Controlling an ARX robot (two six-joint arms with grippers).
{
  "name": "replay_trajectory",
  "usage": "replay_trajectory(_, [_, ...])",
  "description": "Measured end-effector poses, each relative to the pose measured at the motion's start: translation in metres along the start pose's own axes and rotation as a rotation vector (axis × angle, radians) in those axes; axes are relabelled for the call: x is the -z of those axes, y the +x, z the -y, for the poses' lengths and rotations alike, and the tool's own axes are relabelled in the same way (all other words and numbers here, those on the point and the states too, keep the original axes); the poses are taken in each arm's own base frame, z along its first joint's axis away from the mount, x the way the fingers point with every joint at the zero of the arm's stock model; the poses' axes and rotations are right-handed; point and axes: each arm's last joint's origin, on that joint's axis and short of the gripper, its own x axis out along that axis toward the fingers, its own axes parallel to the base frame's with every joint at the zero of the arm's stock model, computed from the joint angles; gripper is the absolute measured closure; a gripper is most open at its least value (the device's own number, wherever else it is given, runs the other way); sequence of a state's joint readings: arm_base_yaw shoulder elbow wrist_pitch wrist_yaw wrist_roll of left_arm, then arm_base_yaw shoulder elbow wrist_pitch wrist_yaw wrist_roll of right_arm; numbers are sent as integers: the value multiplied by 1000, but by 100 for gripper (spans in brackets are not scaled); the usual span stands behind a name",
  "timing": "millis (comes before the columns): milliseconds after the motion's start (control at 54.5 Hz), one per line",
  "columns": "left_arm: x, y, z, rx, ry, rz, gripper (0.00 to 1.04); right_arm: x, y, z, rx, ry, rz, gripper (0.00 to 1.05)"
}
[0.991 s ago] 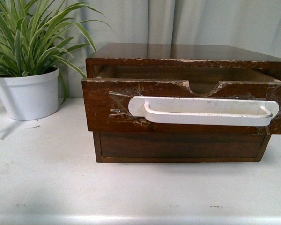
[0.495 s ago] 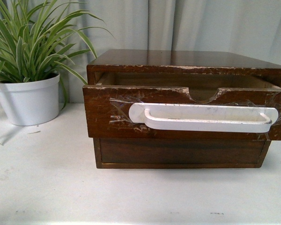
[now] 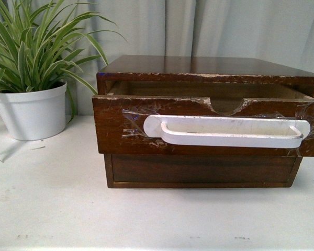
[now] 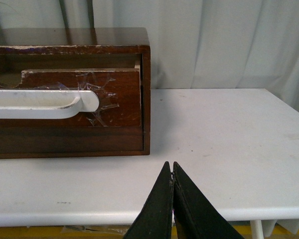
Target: Open drawer
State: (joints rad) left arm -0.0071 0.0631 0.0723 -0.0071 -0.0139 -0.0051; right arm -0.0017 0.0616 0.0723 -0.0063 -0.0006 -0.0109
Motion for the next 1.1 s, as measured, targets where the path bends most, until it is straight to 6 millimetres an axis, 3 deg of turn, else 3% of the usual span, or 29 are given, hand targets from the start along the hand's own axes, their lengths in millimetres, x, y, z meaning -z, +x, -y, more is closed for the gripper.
replay_trajectory(257, [7, 0, 0, 10, 1, -6, 101, 7, 0, 0, 0, 0, -5, 103])
replay_trajectory(330, [16, 0, 0, 10, 1, -3, 101, 18, 0, 0, 0, 1, -6, 103])
replay_trajectory(826, [16, -1, 0, 9, 0, 1, 100, 17, 0, 0, 0, 1, -4, 103])
replay_trajectory(862, [16, -1, 0, 9, 0, 1, 94, 17, 0, 0, 0, 0, -4, 102])
replay_trajectory(1101, [16, -1, 0, 9, 0, 1, 55, 17, 0, 0, 0, 0, -4, 62])
